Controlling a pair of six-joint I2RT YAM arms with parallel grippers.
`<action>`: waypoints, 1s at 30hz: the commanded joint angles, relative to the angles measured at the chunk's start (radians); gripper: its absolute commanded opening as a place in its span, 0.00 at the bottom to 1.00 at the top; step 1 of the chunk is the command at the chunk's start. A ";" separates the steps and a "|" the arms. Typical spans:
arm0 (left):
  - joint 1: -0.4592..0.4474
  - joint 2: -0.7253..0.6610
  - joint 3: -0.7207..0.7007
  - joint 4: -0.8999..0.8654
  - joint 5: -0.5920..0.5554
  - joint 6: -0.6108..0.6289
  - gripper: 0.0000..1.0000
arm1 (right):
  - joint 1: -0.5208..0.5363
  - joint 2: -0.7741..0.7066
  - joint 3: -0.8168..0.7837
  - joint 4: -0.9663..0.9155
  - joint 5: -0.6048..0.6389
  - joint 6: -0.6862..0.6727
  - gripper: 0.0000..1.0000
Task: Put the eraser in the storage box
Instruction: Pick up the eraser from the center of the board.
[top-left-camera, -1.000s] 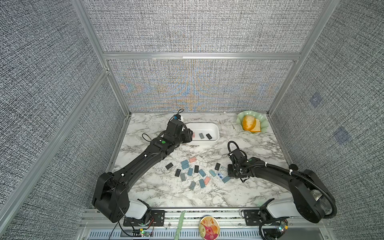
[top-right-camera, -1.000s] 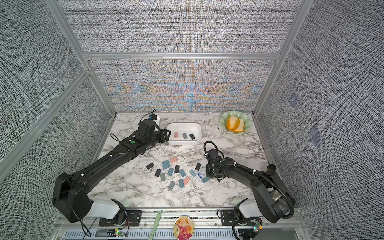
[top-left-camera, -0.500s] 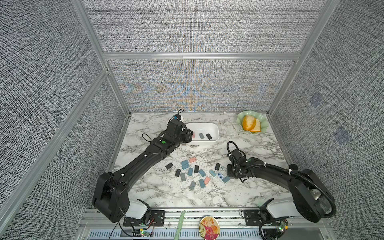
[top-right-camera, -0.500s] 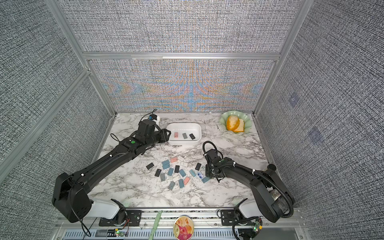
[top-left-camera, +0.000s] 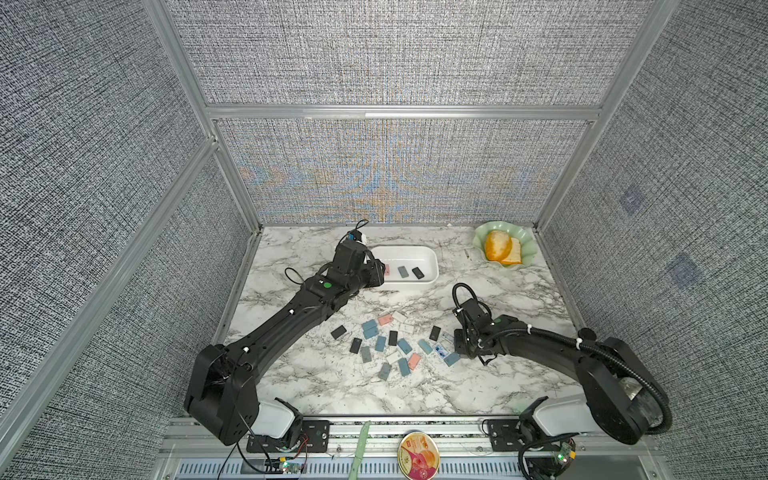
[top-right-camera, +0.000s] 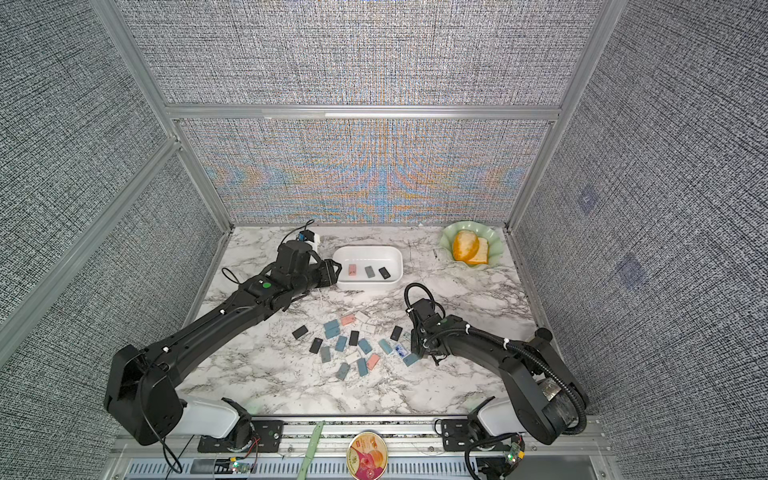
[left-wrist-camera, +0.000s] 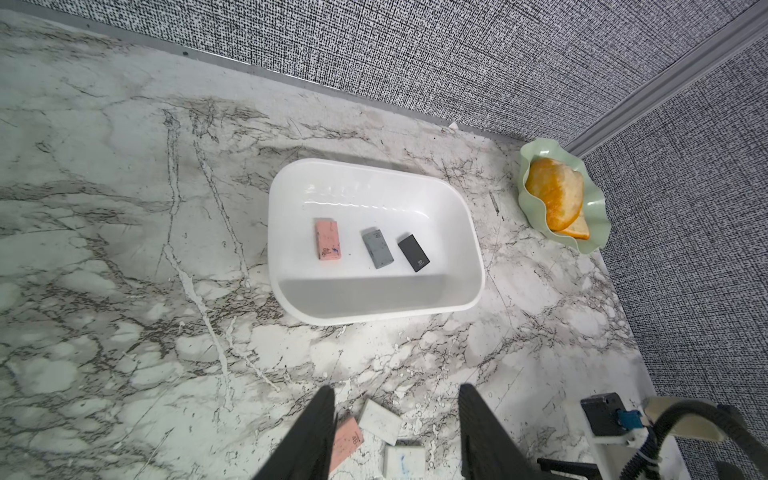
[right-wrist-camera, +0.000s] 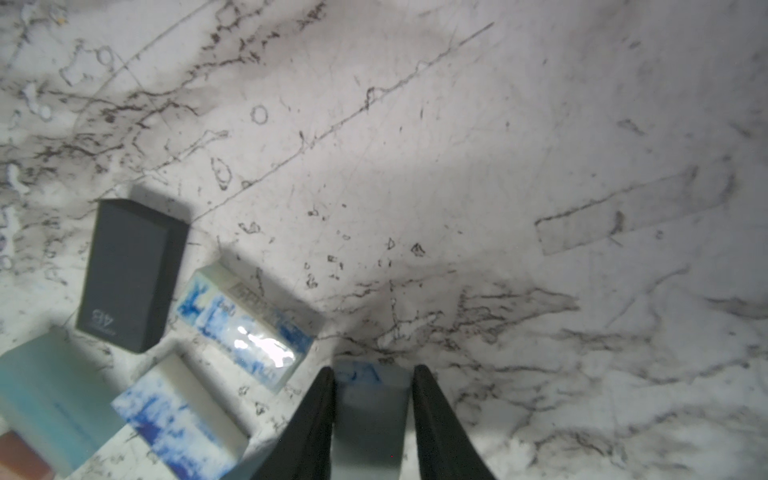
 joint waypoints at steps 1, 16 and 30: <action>0.000 -0.010 -0.002 0.017 -0.001 0.003 0.50 | 0.006 0.008 -0.012 -0.035 -0.065 0.027 0.33; 0.001 -0.012 -0.008 0.014 -0.008 0.003 0.50 | 0.008 -0.015 0.053 -0.098 -0.022 0.003 0.28; 0.000 -0.023 -0.019 0.010 -0.024 0.004 0.50 | 0.006 0.006 0.203 -0.183 0.012 -0.072 0.28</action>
